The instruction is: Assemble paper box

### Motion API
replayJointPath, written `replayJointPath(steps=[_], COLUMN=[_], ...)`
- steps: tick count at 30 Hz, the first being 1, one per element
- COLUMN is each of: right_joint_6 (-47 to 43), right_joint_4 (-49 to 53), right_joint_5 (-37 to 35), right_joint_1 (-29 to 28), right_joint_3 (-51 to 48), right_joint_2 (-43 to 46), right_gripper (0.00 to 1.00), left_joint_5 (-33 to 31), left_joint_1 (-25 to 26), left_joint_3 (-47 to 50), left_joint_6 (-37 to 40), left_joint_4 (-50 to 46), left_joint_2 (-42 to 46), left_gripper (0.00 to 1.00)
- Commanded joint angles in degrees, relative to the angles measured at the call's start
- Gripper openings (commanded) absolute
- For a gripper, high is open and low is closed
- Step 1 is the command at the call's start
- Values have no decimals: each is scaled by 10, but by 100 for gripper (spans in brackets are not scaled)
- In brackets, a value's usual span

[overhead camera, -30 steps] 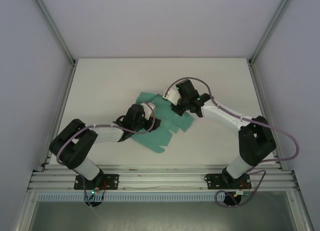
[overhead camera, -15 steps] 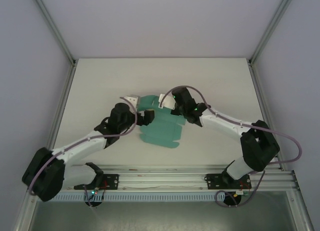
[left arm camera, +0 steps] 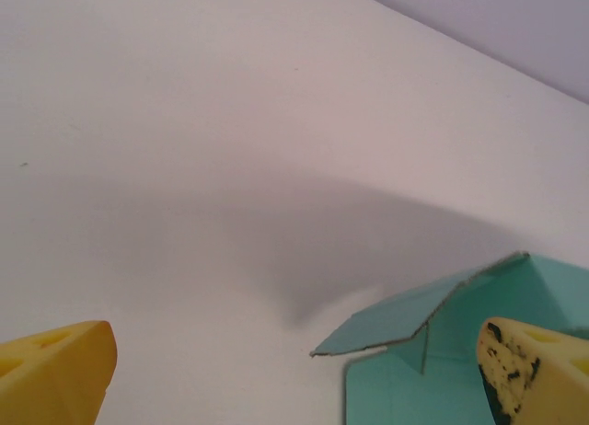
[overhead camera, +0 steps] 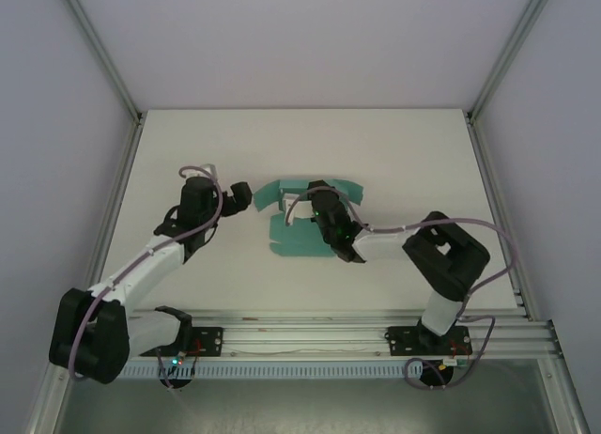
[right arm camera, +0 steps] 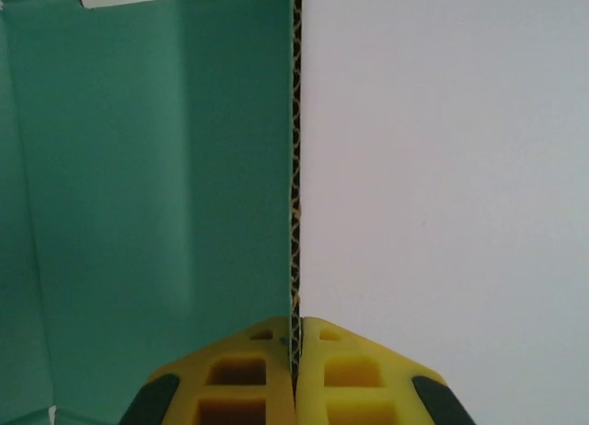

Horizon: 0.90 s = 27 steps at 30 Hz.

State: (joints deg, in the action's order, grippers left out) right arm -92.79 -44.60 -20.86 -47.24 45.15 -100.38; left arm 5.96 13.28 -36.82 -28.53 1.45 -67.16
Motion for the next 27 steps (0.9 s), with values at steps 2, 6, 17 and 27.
replayJointPath(steps=[2, 6, 17, 27], right_joint_6=[-52, -58, -67, -44], right_joint_4=[-163, -182, -214, -196], right_joint_5=[-26, -17, -28, -27], right_joint_1=[-3, -4, 1, 15], right_joint_3=[-8, -19, -9, 7], right_joint_2=[-27, -54, -113, -134], right_gripper=[0, 0, 0, 0], left_joint_5=[-46, 19, 197, 254], left_joint_1=[-38, -59, -56, -16], left_joint_3=[-53, -73, -82, -73], left_joint_6=[-13, 13, 52, 102], left_joint_4=[-44, 2, 184, 256], left_joint_2=[-61, -130, -280, -309], left_gripper=[100, 100, 100, 93])
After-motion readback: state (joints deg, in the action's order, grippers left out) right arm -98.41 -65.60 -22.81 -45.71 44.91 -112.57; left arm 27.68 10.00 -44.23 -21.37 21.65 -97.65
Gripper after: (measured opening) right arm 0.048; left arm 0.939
